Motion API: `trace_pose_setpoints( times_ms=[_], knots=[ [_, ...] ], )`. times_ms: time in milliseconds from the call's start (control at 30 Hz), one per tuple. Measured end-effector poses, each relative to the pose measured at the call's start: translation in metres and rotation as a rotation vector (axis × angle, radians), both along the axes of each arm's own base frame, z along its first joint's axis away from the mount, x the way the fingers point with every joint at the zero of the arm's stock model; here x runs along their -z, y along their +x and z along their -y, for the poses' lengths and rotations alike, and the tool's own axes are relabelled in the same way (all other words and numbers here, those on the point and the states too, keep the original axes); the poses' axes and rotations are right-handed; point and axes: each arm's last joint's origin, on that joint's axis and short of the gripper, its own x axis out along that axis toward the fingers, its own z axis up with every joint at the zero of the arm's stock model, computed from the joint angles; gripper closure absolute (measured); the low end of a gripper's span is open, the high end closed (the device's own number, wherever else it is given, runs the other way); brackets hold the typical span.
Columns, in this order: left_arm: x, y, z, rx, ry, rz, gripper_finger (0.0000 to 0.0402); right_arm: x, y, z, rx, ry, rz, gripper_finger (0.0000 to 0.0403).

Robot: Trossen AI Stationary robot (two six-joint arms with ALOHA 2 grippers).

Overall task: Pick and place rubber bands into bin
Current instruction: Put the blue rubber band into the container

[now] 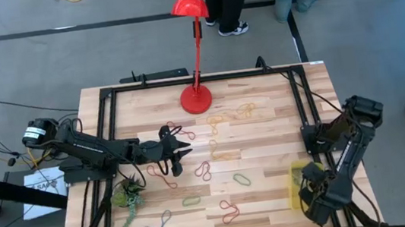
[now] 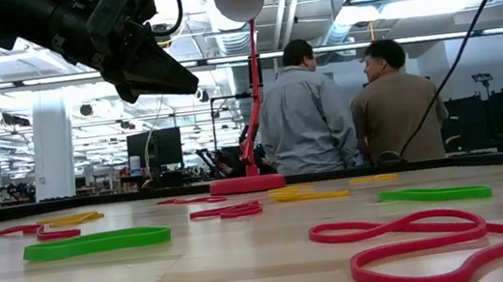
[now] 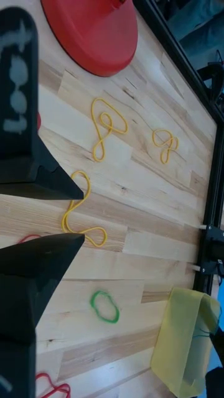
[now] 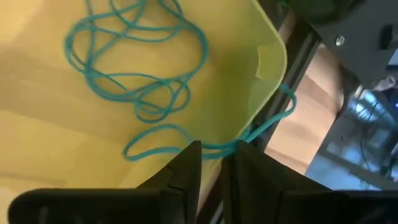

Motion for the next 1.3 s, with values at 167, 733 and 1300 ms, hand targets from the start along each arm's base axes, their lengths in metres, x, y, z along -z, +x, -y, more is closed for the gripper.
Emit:
trace_pose_setpoints(
  times_ms=[167, 733, 1300],
  knots=[
    [0.000, 0.000, 0.000, 0.000, 0.000, 0.000, 0.0315, 0.010, -0.009, -0.001, -0.044, 0.006, 0.023, 0.0310],
    [0.000, 0.000, -0.001, -0.023, 0.011, 0.002, 0.0315, 0.012, -0.003, 0.005, -0.010, -0.015, 0.012, 0.0343],
    [0.000, 0.000, -0.001, -0.023, 0.013, 0.002, 0.0315, -0.002, 0.015, 0.005, -0.008, 0.006, 0.027, 0.0343]
  ],
)
